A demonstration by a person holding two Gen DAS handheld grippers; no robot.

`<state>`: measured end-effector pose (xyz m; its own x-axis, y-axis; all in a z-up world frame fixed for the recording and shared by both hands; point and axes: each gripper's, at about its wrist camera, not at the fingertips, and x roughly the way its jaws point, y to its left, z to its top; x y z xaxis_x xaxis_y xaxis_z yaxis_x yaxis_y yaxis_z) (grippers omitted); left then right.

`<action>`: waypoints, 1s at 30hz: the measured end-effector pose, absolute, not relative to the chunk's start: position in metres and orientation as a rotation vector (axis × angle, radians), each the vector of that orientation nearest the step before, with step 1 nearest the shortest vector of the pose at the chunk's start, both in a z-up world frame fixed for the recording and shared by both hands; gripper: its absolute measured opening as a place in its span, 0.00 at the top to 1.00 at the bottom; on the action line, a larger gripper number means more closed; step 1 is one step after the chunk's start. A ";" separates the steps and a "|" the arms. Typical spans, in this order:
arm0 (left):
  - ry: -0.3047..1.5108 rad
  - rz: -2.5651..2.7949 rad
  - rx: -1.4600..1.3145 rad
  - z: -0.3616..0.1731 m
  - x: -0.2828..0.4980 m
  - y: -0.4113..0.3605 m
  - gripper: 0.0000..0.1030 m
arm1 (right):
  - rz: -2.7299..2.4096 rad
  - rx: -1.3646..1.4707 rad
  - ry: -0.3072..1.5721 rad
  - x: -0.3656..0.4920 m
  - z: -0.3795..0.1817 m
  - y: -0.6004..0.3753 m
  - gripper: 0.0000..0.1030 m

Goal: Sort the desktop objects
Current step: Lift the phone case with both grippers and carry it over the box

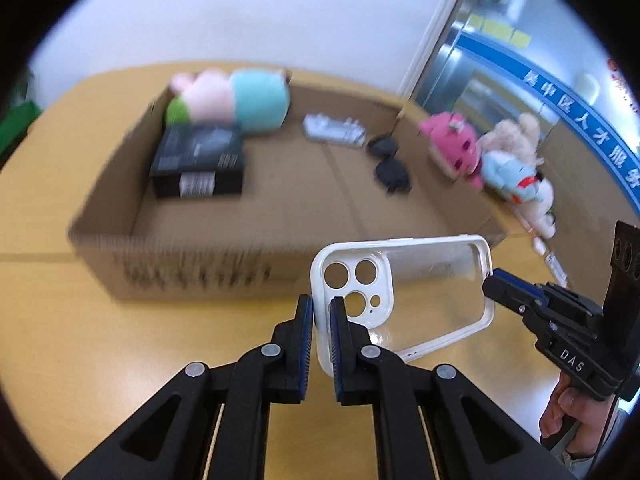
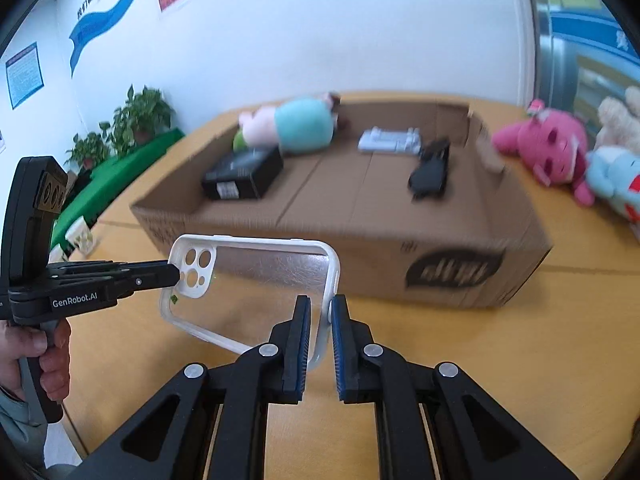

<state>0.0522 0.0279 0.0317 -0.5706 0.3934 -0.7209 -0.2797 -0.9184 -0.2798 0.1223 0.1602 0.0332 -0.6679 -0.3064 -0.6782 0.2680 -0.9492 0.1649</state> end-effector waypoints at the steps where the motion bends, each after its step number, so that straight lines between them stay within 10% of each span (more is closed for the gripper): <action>1: -0.178 2.488 -1.134 0.047 0.047 0.033 0.93 | -2.639 1.037 -0.061 0.122 0.046 0.165 0.91; 15: -0.141 2.529 -0.855 0.142 -0.025 0.046 0.93 | -2.808 0.754 0.009 0.055 0.158 0.187 0.90; 30: -0.191 2.533 -1.364 0.039 -0.080 -0.041 0.93 | -2.433 1.191 -0.122 -0.045 0.026 0.091 0.88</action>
<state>-0.0796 -0.0411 0.0391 -0.5268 0.2862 -0.8004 -0.1627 -0.9582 -0.2355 -0.0447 0.0906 0.0261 -0.5408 -0.4114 -0.7337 0.3357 -0.9053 0.2602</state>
